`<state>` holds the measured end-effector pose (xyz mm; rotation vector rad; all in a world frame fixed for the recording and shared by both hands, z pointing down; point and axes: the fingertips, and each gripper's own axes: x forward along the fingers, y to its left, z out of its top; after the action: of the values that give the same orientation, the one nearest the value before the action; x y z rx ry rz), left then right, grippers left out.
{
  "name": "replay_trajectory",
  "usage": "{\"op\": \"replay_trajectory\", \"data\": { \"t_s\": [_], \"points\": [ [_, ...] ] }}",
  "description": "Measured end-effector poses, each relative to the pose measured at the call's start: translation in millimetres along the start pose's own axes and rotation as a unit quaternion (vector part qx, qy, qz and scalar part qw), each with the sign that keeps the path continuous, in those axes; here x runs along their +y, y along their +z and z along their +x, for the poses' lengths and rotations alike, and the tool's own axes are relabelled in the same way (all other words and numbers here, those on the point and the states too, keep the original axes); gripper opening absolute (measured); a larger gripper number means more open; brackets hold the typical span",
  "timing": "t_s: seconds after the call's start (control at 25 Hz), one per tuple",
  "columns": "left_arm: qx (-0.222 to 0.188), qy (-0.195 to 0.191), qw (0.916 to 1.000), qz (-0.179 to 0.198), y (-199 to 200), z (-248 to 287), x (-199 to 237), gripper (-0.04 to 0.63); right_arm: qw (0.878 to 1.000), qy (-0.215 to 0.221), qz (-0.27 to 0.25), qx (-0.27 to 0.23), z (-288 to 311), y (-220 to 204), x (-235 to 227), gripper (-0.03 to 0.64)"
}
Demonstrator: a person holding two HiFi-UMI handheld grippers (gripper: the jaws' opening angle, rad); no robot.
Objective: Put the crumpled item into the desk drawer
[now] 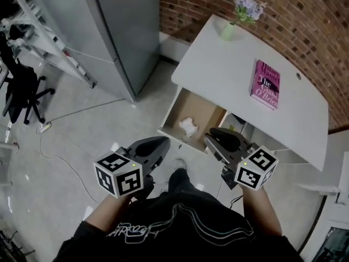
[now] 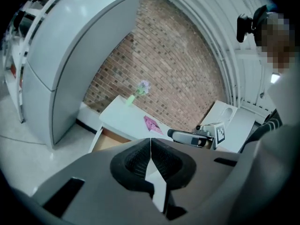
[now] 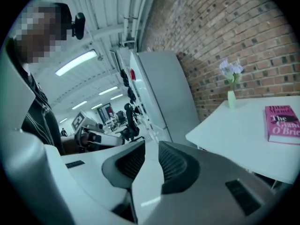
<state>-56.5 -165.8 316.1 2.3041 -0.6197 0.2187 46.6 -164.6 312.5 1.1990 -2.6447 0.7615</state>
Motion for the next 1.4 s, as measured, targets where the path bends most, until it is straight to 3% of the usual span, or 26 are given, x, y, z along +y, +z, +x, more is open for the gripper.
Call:
{"op": "replay_trajectory", "data": {
  "t_s": [0.2,0.4,0.56,0.88,1.4],
  "points": [
    [-0.027,-0.048,0.9969,0.056,30.6,-23.0,-65.5,0.021,0.998,0.034,-0.008,-0.06,-43.2,36.3,57.3,0.064],
    [-0.049,-0.092,0.9875,0.118,51.3,-53.3,-121.3,0.021,0.993,0.019,-0.055,-0.105,-76.2,59.6,100.0,0.054],
    [-0.061,-0.115,0.9787,0.159,57.3,-67.5,-156.0,0.021,0.99,0.034,-0.047,-0.13,-98.4,67.9,125.8,0.054],
    [-0.064,-0.136,0.9731,0.175,47.4,-80.9,-181.7,0.021,0.987,0.036,-0.046,-0.147,-114.0,63.2,148.7,0.052],
    [-0.057,-0.15,0.9708,0.178,36.1,-77.6,-182.3,0.021,0.989,0.022,-0.041,-0.139,-113.4,48.6,149.6,0.052]
  ]
}}
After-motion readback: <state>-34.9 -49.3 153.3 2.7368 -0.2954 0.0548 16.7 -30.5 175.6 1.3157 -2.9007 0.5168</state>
